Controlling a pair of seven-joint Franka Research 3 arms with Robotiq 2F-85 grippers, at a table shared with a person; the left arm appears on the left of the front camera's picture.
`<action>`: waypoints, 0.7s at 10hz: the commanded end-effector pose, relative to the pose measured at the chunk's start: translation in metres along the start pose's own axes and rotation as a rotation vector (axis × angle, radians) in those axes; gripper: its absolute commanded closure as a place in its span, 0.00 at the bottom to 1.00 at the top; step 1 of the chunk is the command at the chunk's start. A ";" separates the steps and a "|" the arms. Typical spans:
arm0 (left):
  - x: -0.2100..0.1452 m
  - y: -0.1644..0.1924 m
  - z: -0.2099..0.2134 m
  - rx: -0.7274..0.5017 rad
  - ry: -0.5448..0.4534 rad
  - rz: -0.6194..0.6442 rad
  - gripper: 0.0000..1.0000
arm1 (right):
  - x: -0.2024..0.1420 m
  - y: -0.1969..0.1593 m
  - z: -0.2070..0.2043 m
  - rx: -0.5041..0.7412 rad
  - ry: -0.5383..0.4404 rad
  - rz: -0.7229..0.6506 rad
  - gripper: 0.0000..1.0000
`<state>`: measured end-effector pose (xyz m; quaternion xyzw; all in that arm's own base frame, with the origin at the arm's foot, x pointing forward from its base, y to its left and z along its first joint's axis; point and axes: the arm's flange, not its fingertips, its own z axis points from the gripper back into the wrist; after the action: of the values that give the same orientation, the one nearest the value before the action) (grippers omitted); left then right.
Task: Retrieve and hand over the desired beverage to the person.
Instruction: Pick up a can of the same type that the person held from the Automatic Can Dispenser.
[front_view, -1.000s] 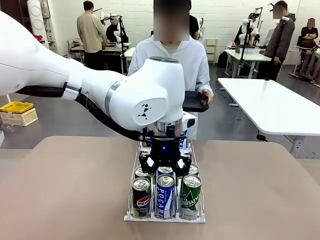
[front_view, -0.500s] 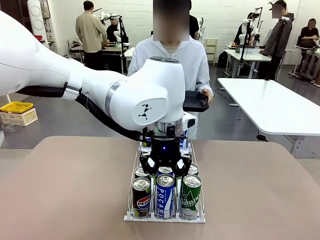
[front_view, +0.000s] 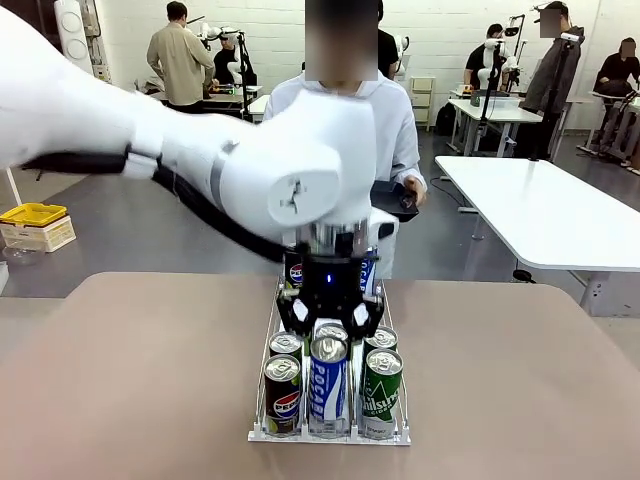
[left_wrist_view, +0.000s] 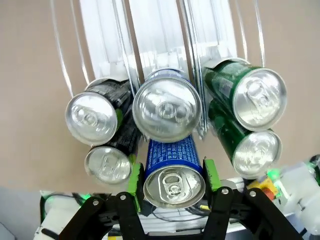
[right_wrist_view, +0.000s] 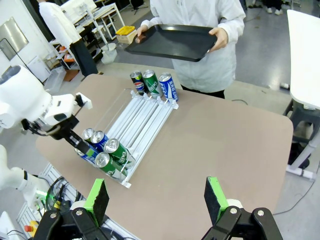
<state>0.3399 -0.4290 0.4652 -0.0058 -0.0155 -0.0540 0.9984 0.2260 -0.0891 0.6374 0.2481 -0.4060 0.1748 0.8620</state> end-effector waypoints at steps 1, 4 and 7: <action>-0.015 0.007 0.077 0.021 -0.056 -0.001 1.00 | 0.000 -0.001 -0.001 0.001 -0.001 -0.003 0.00; -0.025 0.015 0.170 -0.004 -0.144 0.048 1.00 | 0.000 -0.001 -0.001 0.001 -0.001 -0.003 0.00; -0.017 0.019 0.232 -0.032 -0.203 0.105 1.00 | 0.000 -0.001 -0.001 0.001 -0.001 -0.003 0.00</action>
<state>0.3092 -0.3946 0.6884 -0.0335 -0.1067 -0.0185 0.9936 0.2259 -0.0892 0.6375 0.2482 -0.4061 0.1748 0.8620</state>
